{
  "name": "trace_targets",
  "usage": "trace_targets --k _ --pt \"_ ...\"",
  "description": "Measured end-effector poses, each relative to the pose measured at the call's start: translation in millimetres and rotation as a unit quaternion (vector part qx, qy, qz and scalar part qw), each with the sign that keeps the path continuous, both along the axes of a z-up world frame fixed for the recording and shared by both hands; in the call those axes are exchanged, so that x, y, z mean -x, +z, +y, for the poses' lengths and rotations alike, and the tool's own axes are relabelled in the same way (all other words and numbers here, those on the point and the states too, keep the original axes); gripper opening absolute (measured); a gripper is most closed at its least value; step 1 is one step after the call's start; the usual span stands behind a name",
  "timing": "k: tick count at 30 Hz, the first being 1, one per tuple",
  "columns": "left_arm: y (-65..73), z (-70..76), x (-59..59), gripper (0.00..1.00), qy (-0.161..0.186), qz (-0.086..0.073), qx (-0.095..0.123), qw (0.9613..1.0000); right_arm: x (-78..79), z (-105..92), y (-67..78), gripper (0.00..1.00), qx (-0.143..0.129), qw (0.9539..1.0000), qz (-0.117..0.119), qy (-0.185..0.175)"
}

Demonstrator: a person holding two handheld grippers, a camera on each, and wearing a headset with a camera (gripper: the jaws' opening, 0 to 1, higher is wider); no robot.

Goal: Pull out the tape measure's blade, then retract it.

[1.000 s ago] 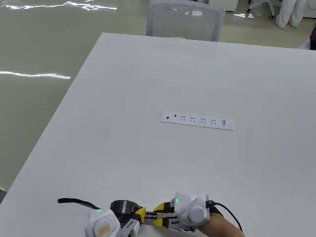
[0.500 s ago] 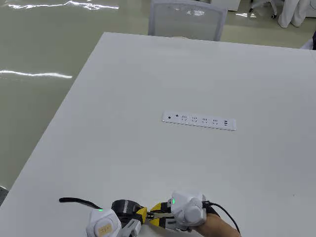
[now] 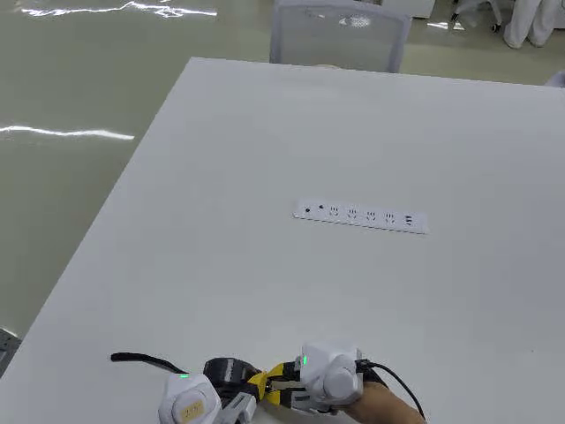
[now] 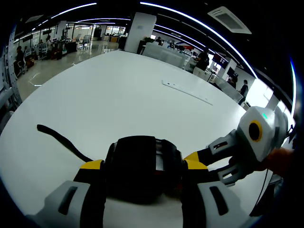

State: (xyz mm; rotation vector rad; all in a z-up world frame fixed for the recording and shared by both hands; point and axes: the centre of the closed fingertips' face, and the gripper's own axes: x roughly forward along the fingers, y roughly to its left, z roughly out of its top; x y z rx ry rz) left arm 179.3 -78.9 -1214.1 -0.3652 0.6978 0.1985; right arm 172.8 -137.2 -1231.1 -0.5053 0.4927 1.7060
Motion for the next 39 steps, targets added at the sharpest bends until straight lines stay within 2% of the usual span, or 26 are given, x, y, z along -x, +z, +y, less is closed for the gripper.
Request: trace_targets --k 11,17,25,39 --pt "-2.9 0.7 0.4 0.62 -0.002 -0.002 -0.003 1.0 0.4 0.3 -1.0 0.12 -0.001 1.0 -0.005 0.006" --pt "-2.2 -3.5 1.4 0.63 -0.021 0.003 -0.023 0.9995 4.0 -0.6 -4.9 0.13 0.005 0.9999 -0.008 0.004" --pt "-3.7 -4.3 2.3 0.63 -0.036 0.006 -0.034 0.9988 3.7 -1.0 -11.2 0.13 0.007 0.9999 -0.008 -0.001" --pt "-3.7 -4.7 2.0 0.63 -0.047 0.005 -0.032 0.9984 4.1 -0.9 -9.8 0.13 0.006 0.9998 -0.005 -0.02"
